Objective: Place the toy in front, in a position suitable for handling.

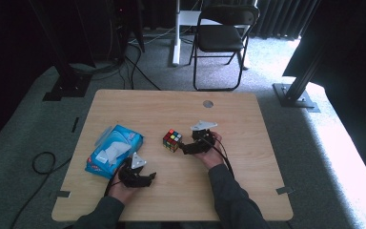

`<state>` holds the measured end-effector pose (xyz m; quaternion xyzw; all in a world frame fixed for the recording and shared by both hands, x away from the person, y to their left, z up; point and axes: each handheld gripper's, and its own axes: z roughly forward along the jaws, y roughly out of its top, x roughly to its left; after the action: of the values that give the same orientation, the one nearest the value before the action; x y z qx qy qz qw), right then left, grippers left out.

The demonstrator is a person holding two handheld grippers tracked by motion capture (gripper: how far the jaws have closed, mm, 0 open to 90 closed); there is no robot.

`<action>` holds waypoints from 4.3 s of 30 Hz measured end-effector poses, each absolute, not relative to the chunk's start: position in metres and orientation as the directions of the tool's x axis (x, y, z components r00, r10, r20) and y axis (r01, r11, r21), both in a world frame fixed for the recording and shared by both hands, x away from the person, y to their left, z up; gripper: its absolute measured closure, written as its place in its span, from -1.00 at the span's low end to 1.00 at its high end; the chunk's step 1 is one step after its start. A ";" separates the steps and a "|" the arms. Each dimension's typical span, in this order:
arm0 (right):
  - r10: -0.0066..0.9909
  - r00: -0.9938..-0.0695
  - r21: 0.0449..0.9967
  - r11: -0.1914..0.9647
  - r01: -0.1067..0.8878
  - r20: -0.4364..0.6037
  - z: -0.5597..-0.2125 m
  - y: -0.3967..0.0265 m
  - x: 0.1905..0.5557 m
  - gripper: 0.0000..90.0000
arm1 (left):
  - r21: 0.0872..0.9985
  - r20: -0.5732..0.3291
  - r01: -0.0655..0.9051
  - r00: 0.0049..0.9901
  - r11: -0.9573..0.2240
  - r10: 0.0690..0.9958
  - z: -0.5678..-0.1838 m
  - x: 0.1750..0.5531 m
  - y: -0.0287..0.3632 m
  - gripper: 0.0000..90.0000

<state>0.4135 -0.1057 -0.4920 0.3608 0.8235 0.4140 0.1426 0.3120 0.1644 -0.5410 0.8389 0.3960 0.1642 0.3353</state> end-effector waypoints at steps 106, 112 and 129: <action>0.540 -0.841 0.783 0.536 0.314 -0.032 -0.499 -0.122 0.390 -0.24 | 0.701 0.011 0.549 0.630 -0.455 0.777 -0.543 0.313 0.163 -0.41; 0.542 -0.840 0.784 0.536 0.315 -0.034 -0.503 -0.126 0.384 -0.24 | 0.702 0.011 0.549 0.629 -0.454 0.777 -0.543 0.313 0.163 -0.41; 0.532 -0.846 0.781 0.538 0.317 -0.024 -0.513 -0.138 0.375 -0.25 | 0.703 0.010 0.548 0.629 -0.453 0.777 -0.543 0.313 0.163 -0.41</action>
<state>0.3748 -0.1384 -0.5133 0.2448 0.8672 0.4135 0.1305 0.3129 0.1629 -0.5428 0.8358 0.3964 0.1676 0.3409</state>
